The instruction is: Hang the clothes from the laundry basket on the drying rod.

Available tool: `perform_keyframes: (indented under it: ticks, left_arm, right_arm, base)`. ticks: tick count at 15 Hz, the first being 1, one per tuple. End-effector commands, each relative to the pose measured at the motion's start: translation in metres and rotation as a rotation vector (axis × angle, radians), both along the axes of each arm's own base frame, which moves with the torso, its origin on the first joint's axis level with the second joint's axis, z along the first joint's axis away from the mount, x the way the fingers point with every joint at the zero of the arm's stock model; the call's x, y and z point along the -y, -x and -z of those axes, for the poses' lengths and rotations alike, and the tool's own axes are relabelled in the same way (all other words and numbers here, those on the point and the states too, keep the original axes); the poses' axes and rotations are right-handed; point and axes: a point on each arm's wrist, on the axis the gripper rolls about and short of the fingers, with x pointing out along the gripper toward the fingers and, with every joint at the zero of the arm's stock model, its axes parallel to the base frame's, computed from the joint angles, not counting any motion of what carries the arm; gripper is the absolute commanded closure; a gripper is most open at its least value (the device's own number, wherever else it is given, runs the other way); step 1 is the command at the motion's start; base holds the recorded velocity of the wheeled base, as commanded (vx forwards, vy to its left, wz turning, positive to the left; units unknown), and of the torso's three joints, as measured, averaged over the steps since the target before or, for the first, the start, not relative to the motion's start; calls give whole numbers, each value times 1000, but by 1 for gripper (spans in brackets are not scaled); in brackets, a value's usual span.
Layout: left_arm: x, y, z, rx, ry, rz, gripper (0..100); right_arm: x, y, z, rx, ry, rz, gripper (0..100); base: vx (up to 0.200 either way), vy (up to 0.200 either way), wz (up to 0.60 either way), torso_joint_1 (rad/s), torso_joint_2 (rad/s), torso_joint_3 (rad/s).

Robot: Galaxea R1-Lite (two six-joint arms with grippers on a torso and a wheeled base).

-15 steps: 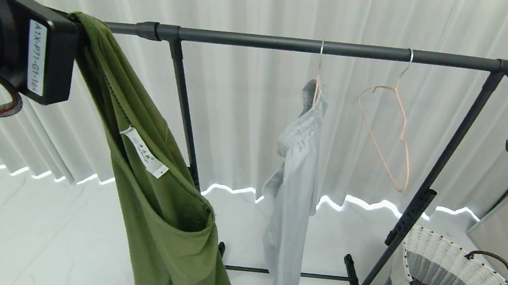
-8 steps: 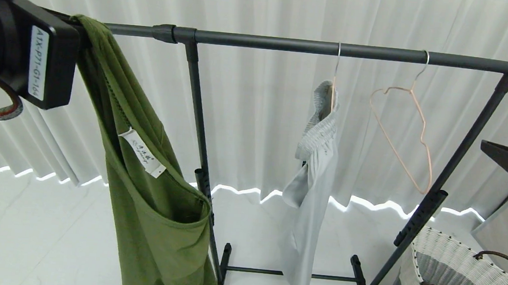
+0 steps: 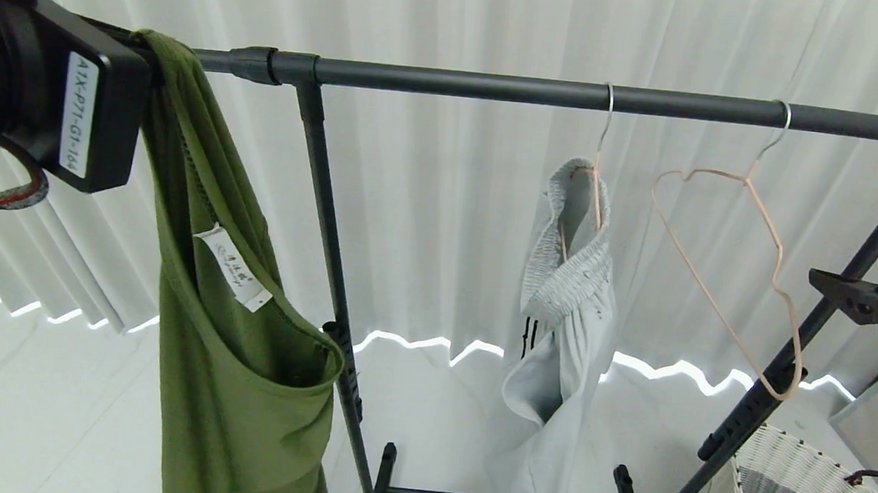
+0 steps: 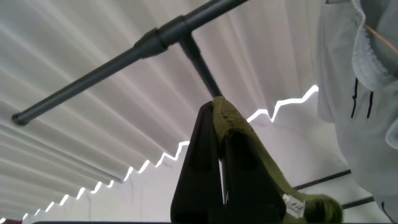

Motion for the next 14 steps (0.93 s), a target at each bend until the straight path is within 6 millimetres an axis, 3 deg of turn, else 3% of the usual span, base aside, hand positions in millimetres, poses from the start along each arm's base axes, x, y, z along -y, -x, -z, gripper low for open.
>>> perform_keyframes:
  ticks: [1,6,8,10,14]
  left_arm:
    - [0,0,1,-2,-3,-1,100]
    - [1,-1,3,-7,-10,-1,100]
    - [0,0,5,-10,-13,-1,100]
    - [0,0,6,-12,-14,-1,100]
    - [1,0,6,-12,-14,1,100]
  right_arm:
    - [-1,-2,2,-8,-1,-2,0]
    - [-15,-38,11,-119,-112,40,0]
    - [-32,-83,0,-179,-209,78,0]
    - [-40,-107,-1,-248,-248,116,0]
    - [-43,-114,8,-302,-281,147,0]
  base:
    - [0,0,0,0,0,0]
    - [0,0,0,0,0,0]
    - [0,0,0,0,0,0]
    - [0,0,0,0,0,0]
    - [0,0,0,0,0,0]
